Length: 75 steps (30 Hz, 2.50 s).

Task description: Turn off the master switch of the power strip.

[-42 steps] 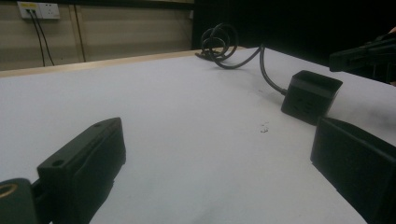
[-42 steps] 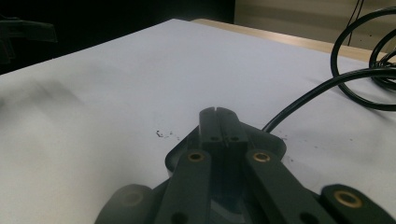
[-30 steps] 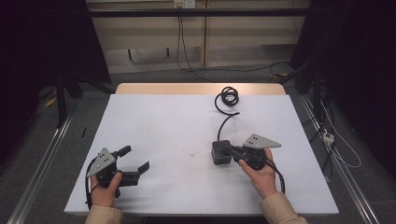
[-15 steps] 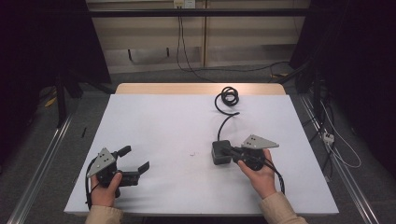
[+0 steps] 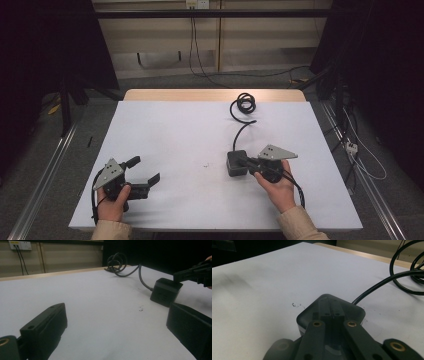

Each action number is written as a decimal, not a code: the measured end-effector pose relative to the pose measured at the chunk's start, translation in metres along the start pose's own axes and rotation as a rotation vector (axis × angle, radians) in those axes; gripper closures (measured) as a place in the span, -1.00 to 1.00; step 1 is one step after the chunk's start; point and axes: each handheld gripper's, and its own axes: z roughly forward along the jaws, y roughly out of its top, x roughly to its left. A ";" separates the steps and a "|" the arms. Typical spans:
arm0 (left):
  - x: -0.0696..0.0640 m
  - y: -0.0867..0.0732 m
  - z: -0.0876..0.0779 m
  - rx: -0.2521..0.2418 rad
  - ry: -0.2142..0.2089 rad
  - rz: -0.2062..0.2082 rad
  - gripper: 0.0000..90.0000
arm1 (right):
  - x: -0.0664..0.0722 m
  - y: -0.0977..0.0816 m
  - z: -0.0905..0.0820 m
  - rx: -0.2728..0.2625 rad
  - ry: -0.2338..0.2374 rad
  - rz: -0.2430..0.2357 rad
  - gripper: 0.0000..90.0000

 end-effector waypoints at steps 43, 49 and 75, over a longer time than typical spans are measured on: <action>-0.003 0.000 0.002 0.002 -0.009 0.000 -0.94 | 0.004 0.000 0.001 0.022 -0.019 -0.025 1.00; -0.003 0.000 0.002 0.002 -0.008 0.000 -0.94 | 0.004 0.000 0.001 0.022 -0.018 -0.025 1.00; -0.003 0.000 0.001 0.002 -0.008 0.004 -0.94 | 0.005 -0.001 0.001 0.018 -0.027 -0.022 1.00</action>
